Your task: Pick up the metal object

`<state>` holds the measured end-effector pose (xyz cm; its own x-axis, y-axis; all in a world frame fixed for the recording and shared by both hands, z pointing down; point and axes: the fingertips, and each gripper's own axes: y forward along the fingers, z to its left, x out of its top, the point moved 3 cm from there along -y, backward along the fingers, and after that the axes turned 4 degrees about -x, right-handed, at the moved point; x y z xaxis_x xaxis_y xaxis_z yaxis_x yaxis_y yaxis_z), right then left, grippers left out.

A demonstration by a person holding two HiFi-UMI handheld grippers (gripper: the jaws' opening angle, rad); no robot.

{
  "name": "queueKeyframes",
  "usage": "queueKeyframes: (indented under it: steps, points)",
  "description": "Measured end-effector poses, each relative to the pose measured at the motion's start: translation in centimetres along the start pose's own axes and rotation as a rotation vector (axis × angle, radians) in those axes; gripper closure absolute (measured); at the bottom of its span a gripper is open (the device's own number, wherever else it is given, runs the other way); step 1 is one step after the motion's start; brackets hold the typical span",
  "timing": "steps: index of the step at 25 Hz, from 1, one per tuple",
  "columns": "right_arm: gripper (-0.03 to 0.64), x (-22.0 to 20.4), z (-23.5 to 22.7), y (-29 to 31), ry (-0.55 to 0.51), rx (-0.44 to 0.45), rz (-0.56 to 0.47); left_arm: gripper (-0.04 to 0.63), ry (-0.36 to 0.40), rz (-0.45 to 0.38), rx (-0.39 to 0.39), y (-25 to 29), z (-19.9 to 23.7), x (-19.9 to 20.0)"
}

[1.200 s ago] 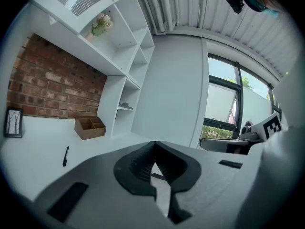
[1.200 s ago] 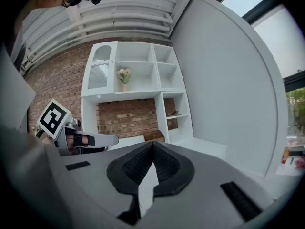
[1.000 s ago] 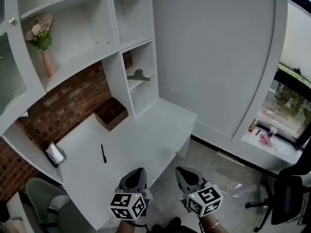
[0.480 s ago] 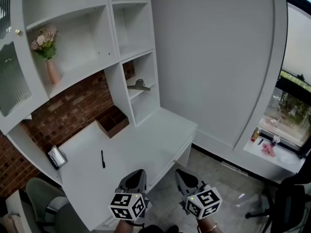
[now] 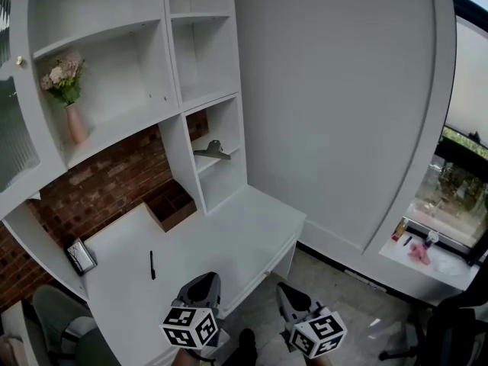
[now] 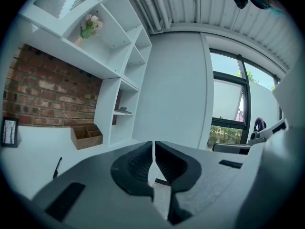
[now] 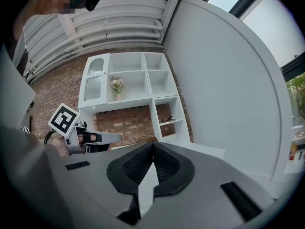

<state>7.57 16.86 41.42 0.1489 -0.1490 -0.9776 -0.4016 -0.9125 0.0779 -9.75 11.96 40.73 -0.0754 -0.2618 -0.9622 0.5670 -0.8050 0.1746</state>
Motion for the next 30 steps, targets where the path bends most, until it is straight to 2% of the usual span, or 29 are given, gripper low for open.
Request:
queueKeyframes:
  steps: [4, 6, 10, 16, 26, 30]
  points:
    - [0.612, 0.4, -1.8, 2.2, 0.000, -0.009, 0.005, 0.580, -0.043, -0.020, -0.032, 3.3, 1.0, 0.9]
    - [0.612, 0.4, -2.7, 3.6, -0.001, -0.011, 0.014, 0.549, -0.087, -0.029, -0.052, 5.3, 1.7, 1.3]
    - [0.612, 0.6, -4.9, 7.1, -0.001, -0.016, 0.040, 0.541, -0.187, -0.053, -0.081, 9.5, 3.9, 2.4]
    - [0.612, 1.0, -7.3, 13.0, -0.009, -0.009, 0.078, 0.495, -0.295, -0.095, -0.118, 15.2, 7.8, 4.4]
    - [0.612, 2.2, -8.6, 21.8, -0.031, 0.006, 0.106, 0.460, -0.488, -0.122, -0.174, 22.4, 13.8, 6.9]
    - [0.612, 2.7, -9.4, 23.8, -0.055, 0.012, 0.110, 0.448, -0.522, -0.131, -0.170, 24.7, 15.2, 7.8]
